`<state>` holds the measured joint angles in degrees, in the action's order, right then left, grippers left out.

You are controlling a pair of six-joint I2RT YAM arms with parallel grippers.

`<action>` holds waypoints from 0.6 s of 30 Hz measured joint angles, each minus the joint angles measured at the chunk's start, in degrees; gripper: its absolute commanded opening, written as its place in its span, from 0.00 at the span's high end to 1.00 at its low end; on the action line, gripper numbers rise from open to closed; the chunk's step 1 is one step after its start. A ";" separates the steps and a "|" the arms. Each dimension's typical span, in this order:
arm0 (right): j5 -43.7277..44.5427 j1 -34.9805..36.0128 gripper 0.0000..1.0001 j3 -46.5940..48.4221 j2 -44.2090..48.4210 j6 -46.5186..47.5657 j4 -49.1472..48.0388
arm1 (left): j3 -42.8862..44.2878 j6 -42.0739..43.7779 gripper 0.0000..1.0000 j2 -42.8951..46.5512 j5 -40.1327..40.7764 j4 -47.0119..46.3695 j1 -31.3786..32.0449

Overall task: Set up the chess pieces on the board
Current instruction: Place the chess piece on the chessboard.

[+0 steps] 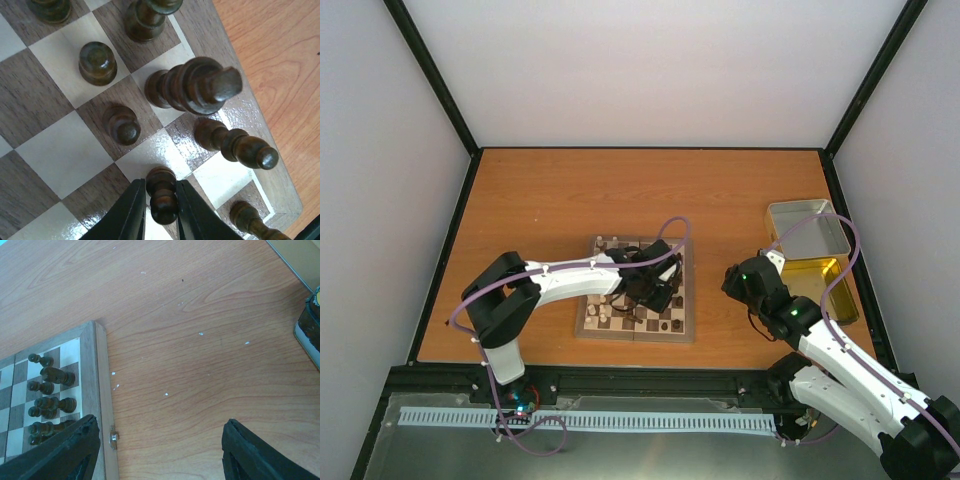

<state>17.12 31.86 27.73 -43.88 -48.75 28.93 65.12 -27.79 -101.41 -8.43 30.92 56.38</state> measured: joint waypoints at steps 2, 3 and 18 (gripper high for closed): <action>-0.02 0.00 0.33 0.00 0.00 0.00 0.00 | 0.00 0.00 0.79 -0.07 0.28 0.04 0.00; -0.04 0.00 0.33 0.00 0.00 0.00 0.00 | 0.00 0.02 0.78 -0.11 0.39 0.07 0.00; -5.86 0.00 0.33 0.46 0.00 3.19 -0.02 | 0.17 -0.39 0.53 3.98 1.64 0.37 0.00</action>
<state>11.27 31.86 28.18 -43.88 -45.56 28.91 65.30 -28.18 -97.43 -6.79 31.29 56.38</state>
